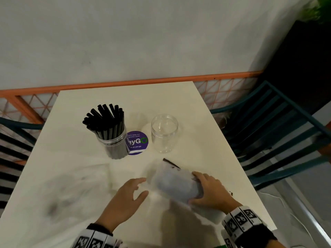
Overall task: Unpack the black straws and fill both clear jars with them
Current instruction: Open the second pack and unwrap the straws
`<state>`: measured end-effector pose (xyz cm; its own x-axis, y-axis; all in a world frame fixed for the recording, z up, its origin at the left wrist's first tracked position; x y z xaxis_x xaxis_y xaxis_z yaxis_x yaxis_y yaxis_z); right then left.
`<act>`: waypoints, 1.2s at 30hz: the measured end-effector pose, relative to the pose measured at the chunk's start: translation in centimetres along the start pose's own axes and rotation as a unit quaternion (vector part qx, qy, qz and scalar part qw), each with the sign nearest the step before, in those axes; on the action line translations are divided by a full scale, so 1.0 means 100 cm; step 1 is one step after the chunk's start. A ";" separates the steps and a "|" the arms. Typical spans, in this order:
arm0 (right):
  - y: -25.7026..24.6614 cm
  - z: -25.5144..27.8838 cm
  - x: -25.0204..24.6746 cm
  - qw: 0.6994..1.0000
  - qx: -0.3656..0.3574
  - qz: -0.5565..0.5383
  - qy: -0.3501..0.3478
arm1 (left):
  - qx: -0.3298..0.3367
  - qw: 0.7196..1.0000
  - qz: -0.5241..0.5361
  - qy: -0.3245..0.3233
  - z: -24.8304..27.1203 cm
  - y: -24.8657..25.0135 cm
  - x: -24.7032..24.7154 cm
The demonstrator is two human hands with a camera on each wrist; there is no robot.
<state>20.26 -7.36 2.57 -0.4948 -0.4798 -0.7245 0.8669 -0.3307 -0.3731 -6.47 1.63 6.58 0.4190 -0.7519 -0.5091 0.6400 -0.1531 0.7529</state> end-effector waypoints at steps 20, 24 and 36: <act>-0.028 0.000 -0.038 0.953 -0.275 0.060 0.112 | 0.005 0.949 0.141 0.282 -0.007 0.025 0.018; -0.045 -0.004 -0.050 0.935 -0.299 0.042 0.184 | 0.042 0.922 0.160 0.350 0.000 0.040 0.015; 0.022 0.019 -0.108 0.926 -0.254 -0.165 0.227 | 0.078 0.873 0.188 0.442 0.020 0.051 -0.030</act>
<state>27.33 -4.50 10.69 -0.7615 0.0077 -0.6482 0.6464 0.0826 -0.7585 -5.75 1.79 12.73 0.9584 0.0118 -0.2850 0.2839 -0.1389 0.9488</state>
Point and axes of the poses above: each hand's wrist, its own z-axis away from the middle knuckle, its own x-axis out of the palm, y = z × x, the point moved 1 cm from there along -z, towards the middle knuckle, and after that the axes turned 13 degrees about -y, right-handed, at the moved point
